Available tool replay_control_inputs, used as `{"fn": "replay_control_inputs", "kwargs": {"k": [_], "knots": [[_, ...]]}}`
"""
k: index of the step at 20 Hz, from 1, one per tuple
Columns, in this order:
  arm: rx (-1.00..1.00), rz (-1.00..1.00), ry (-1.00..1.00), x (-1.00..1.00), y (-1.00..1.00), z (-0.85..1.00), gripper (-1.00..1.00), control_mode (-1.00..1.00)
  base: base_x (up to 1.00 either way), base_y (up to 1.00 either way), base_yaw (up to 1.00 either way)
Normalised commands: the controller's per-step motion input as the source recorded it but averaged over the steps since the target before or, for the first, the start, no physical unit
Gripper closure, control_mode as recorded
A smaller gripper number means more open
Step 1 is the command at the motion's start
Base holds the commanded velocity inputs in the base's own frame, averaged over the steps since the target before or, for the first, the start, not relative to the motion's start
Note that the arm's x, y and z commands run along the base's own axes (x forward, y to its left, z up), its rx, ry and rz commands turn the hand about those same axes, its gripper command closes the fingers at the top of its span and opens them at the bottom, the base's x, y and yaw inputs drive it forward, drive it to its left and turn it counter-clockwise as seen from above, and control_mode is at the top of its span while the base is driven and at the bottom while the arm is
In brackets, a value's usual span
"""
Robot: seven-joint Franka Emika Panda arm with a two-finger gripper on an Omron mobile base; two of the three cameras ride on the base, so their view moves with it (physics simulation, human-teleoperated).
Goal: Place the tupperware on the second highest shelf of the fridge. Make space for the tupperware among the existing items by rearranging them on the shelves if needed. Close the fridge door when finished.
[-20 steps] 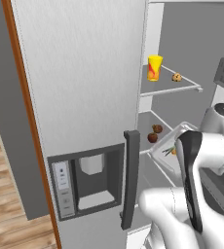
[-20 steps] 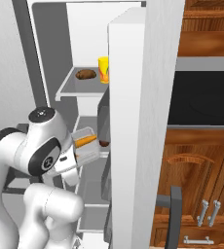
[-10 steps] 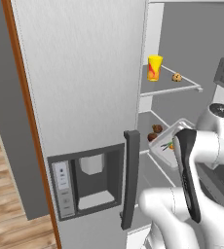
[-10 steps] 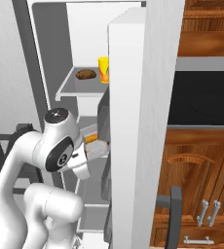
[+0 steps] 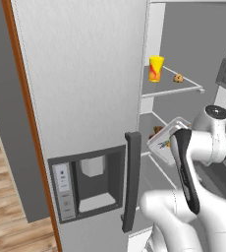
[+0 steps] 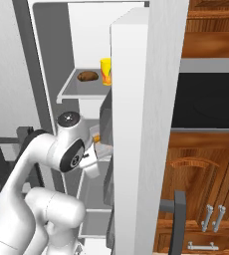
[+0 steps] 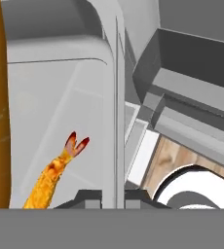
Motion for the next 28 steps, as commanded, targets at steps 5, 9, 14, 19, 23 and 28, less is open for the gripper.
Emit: {"fn": "replay_control_inputs", "kwargs": {"k": [5, 9, 14, 19, 23, 28], "knots": [[0.0, 0.06, -0.04, 0.41, -0.03, -0.04, 1.0, -1.0, 0.0, 0.0, 0.0], [0.0, 0.03, -0.06, 0.45, 0.0, -0.15, 1.0, -1.0, 0.0, 0.0, 0.0], [0.0, 0.01, -0.04, 0.48, 0.0, -0.1, 1.0, -1.0, 0.0, 0.0, 0.0], [0.0, 0.03, -0.07, 0.42, 0.0, -0.03, 1.0, -1.0, 0.0, 0.0, 0.0], [0.01, 0.06, -0.1, 0.41, 0.0, 0.0, 1.0, -1.0, 0.0, 0.0, 0.0], [0.01, 0.08, -0.11, 0.39, 0.0, -0.01, 1.0, -1.0, 0.0, 0.0, 0.0]]}}
